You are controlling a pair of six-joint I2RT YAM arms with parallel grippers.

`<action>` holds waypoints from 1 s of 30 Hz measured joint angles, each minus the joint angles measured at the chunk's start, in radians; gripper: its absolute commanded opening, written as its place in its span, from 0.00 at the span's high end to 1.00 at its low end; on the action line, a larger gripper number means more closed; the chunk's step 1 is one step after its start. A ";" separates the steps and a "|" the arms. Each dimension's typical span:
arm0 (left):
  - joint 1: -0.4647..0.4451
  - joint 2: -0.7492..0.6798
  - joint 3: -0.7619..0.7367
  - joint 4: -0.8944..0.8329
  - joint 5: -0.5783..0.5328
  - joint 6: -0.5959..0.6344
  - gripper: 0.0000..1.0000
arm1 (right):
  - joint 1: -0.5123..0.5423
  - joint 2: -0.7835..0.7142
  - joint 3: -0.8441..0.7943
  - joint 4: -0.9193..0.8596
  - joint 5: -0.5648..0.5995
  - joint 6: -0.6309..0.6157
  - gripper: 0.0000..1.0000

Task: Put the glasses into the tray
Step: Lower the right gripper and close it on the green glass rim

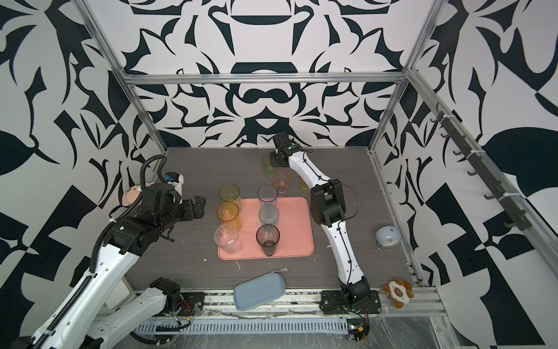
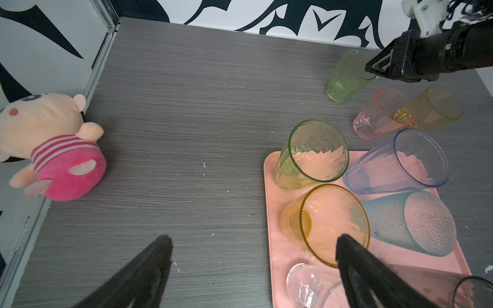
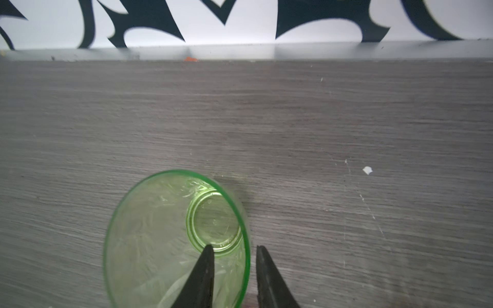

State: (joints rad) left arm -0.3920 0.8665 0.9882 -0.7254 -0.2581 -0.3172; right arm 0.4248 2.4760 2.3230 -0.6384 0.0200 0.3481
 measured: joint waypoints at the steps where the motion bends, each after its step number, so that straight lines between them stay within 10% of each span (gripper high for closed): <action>1: 0.000 0.000 0.000 0.000 0.000 0.000 0.01 | 0.000 0.005 0.005 -0.001 -0.002 0.001 0.77; 30: 0.000 0.003 0.000 0.000 0.000 0.000 0.01 | 0.000 0.010 0.027 -0.024 -0.013 0.019 1.00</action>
State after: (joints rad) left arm -0.3920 0.8700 0.9882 -0.7258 -0.2581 -0.3168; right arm 0.4248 2.4863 2.3501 -0.6628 0.0067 0.3676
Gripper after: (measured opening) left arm 0.994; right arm 0.050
